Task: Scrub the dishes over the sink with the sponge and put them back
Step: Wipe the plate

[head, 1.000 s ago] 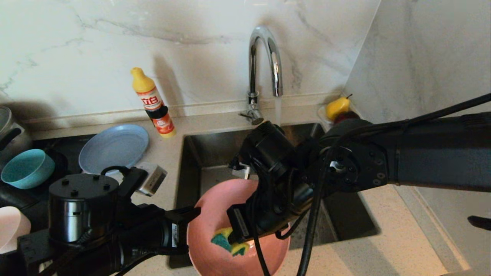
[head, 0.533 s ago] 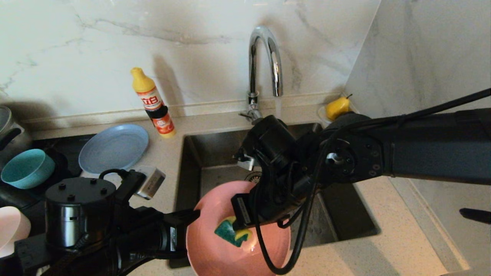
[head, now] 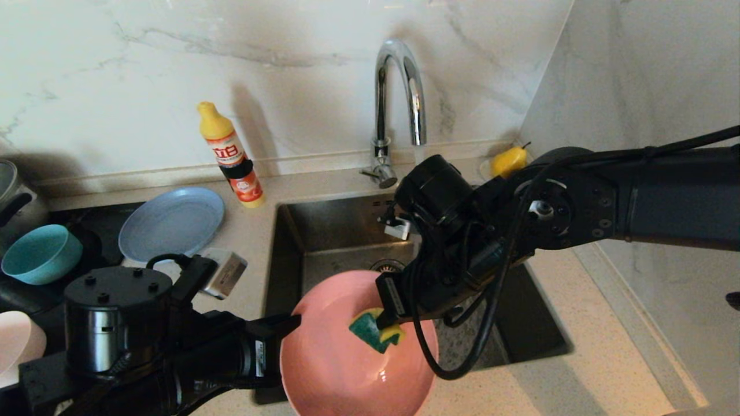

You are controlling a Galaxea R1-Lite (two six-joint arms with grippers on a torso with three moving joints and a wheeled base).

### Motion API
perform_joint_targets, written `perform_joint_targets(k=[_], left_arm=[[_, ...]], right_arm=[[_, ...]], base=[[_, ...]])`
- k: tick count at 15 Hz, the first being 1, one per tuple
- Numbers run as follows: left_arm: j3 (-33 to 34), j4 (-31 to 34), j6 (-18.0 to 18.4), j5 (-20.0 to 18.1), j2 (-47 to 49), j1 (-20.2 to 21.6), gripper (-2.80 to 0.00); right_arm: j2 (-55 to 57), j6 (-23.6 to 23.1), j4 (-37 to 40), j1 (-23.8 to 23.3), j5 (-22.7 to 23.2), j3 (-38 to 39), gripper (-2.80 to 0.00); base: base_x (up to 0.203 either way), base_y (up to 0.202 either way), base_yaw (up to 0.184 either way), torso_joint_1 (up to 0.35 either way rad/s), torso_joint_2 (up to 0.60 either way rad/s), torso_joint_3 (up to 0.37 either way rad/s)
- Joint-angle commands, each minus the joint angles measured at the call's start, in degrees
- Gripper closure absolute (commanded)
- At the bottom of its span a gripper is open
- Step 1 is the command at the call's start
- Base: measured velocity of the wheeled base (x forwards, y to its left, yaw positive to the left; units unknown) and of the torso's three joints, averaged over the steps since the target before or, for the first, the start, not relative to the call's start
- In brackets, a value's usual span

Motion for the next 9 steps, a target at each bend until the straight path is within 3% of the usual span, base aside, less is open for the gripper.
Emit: perform_joint_targets(k=[1, 6, 9], left_arm=[[-0.6, -0.3, -0.2, 0.2, -0.4, 0.0, 0.0], [-0.9, -0.3, -0.7, 0.3, -0.8, 0.0, 0.0], [-0.9, -0.3, -0.7, 0.3, -0.7, 0.1, 0.0]], right_arm=[[-2.1, 0.0, 1.8, -0.1, 0.1, 1.1, 0.0], [-2.5, -0.3, 3.0, 0.7, 0.2, 6.1, 0.0], [-0.4, -0.3, 2.7, 3.5, 0.2, 5.0, 0.0]], base=[[0.0, 0.0, 0.0, 0.0, 0.0, 0.0], [0.0, 0.0, 0.0, 0.0, 0.0, 0.0], [0.0, 0.0, 0.0, 0.0, 0.0, 0.0]])
